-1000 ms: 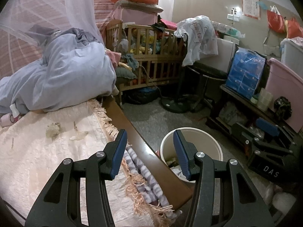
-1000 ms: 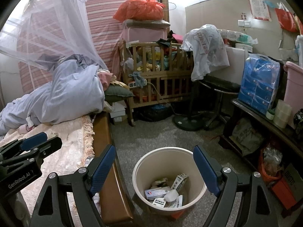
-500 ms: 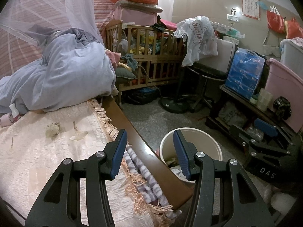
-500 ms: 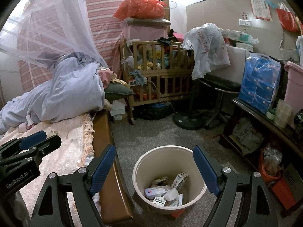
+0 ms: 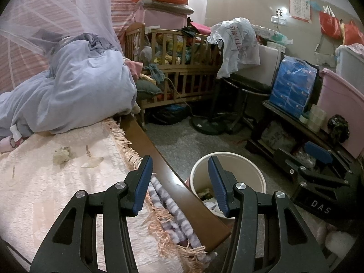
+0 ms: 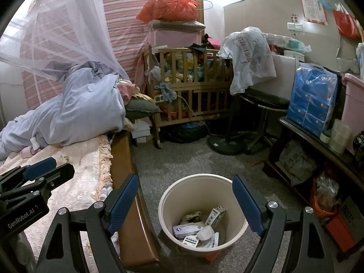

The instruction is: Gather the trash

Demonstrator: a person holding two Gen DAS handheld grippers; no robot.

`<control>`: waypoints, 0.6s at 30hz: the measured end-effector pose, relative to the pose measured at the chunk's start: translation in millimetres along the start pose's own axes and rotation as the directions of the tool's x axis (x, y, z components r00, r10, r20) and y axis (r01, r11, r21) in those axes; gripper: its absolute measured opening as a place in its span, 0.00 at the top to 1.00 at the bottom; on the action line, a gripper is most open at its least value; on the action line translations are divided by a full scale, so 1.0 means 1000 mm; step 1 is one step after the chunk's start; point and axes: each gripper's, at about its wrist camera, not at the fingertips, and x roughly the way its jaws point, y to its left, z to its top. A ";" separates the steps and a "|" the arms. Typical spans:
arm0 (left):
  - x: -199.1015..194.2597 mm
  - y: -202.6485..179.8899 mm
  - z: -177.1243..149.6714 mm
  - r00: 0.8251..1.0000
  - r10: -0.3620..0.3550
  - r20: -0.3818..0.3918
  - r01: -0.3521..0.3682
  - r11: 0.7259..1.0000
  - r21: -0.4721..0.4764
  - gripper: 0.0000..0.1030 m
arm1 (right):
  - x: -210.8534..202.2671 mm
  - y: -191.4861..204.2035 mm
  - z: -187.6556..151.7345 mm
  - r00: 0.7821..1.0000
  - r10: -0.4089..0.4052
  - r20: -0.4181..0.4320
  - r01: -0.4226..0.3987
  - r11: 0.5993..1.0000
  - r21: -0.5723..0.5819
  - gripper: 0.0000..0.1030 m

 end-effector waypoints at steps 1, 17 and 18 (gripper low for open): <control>0.000 0.001 0.000 1.000 0.000 -0.001 0.000 1.000 -0.001 0.53 | 0.000 0.000 0.000 1.000 0.000 0.000 0.000 1.000 0.000 0.20; 0.001 -0.006 -0.006 1.000 -0.022 -0.013 0.022 1.000 -0.003 0.52 | 0.002 -0.008 -0.008 1.000 0.001 -0.016 -0.001 1.000 -0.007 0.19; 0.001 -0.005 -0.007 1.000 -0.023 -0.016 0.023 1.000 -0.002 0.52 | 0.003 -0.007 -0.007 1.000 0.001 -0.016 -0.002 1.000 -0.007 0.19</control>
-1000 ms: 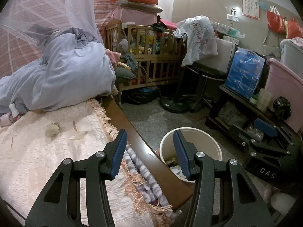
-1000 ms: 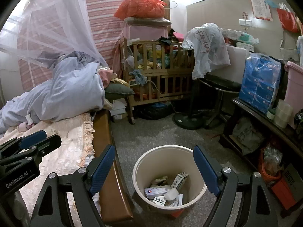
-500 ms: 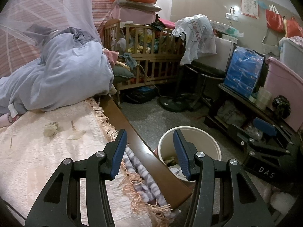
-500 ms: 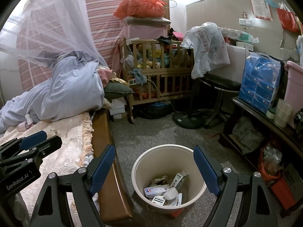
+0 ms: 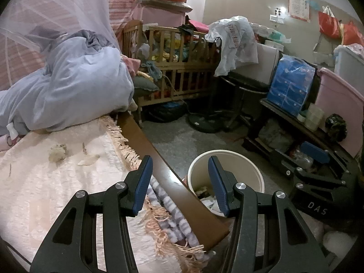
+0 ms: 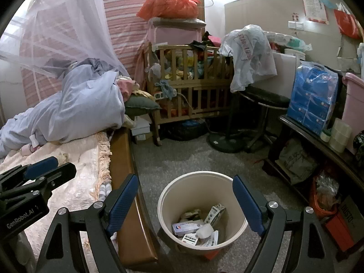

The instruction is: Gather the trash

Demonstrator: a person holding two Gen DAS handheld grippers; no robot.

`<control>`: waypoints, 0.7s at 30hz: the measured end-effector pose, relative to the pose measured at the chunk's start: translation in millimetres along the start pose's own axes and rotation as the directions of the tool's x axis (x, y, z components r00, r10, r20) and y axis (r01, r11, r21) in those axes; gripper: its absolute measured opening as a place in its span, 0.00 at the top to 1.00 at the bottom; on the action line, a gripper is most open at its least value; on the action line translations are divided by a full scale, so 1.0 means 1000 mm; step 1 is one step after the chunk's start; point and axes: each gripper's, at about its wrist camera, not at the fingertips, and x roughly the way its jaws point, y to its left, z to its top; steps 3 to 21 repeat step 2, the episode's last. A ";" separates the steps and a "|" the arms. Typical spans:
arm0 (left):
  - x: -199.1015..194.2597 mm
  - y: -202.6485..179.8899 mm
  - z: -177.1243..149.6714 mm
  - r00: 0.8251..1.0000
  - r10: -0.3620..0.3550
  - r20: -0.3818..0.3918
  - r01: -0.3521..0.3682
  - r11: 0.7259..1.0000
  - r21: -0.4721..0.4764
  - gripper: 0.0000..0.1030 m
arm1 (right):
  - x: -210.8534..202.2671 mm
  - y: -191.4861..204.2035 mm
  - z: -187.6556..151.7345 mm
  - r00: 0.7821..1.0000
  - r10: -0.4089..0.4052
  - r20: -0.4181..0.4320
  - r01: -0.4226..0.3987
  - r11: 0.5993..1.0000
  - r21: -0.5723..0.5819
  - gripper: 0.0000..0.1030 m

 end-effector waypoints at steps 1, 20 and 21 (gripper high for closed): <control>0.000 0.001 0.000 1.000 -0.001 -0.003 0.001 1.000 -0.002 0.52 | 0.000 0.000 -0.001 1.000 0.000 -0.001 0.000 1.000 -0.002 0.19; 0.000 0.004 -0.001 1.000 -0.003 -0.008 0.003 1.000 -0.007 0.52 | 0.001 0.001 0.001 1.000 0.001 -0.003 -0.001 1.000 -0.004 0.19; 0.000 0.004 -0.001 1.000 -0.003 -0.008 0.003 1.000 -0.007 0.52 | 0.001 0.001 0.001 1.000 0.001 -0.003 -0.001 1.000 -0.004 0.19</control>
